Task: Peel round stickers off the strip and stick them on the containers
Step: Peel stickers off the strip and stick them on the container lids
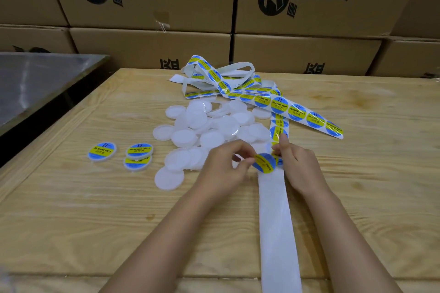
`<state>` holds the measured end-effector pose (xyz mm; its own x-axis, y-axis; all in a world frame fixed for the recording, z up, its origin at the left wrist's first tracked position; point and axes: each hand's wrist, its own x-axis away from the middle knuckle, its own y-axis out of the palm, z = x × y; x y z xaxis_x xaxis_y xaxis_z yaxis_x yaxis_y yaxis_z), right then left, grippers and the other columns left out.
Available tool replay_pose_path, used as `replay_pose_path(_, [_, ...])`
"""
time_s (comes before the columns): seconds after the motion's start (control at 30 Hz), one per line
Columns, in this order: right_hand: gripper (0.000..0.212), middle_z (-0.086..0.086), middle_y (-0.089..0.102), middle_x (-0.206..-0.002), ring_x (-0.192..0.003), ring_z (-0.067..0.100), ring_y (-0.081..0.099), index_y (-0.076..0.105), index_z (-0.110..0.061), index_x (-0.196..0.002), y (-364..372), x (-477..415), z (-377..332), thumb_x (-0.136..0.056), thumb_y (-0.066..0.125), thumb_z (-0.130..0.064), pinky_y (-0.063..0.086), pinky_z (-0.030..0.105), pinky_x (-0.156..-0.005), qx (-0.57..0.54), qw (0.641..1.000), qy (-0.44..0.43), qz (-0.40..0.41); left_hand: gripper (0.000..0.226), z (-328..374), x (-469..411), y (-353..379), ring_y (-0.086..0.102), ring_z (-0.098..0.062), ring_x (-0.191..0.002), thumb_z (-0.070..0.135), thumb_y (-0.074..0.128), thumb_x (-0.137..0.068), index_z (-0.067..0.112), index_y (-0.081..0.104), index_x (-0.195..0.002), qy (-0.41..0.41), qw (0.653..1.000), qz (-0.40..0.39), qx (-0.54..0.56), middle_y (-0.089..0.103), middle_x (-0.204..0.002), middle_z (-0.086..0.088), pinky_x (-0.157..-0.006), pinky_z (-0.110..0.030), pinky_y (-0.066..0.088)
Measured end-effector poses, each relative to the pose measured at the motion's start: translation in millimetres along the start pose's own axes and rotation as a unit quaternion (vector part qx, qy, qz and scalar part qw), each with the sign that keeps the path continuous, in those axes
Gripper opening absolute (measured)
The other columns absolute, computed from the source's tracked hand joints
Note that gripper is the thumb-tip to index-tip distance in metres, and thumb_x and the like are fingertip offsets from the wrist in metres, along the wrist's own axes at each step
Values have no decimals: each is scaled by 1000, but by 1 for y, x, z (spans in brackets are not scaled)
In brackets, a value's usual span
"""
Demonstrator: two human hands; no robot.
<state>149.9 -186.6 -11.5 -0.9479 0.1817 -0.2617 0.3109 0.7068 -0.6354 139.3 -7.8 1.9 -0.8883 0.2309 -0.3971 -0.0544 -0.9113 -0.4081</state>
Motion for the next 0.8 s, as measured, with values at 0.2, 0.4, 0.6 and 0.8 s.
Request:
replay_pose_path(0.2, [24,-7,65,-82,-84,14,55,70,-19,-92,-8,2,-3,-93,52,-33,39,29,-70,2,1000,-2,-7,27,-1,-5,-10,59,3,-71,3,65,-82,28,60,-75,-31,994,88,58,64,-73,19,-70,-11,47])
replay_pose_path(0.4, [12,-13,69,-94,-91,8,60,73,-29,-84,-13,5,-26,-85,67,-19,46,21,-80,-232,972,9,-31,27,-7,-8,-8,61,1,-70,0,66,-81,26,60,-74,-68,983,115,122,65,-72,15,-69,-12,47])
replay_pose_path(0.6, [9,-11,64,-70,-70,7,53,71,-21,-73,-1,9,-32,-78,74,-14,42,13,-63,-229,972,25,-36,28,-13,-7,0,64,0,-77,5,67,-83,32,62,-87,-76,985,96,124,68,-81,18,-74,-19,49])
replay_pose_path(0.8, [7,-2,62,-75,-70,9,53,67,-18,-77,-6,3,-24,-82,70,-14,42,7,-57,-264,958,75,87,56,-34,-4,0,45,-12,-125,19,63,-84,17,44,-137,1,978,-10,-211,51,-134,5,-109,-22,16])
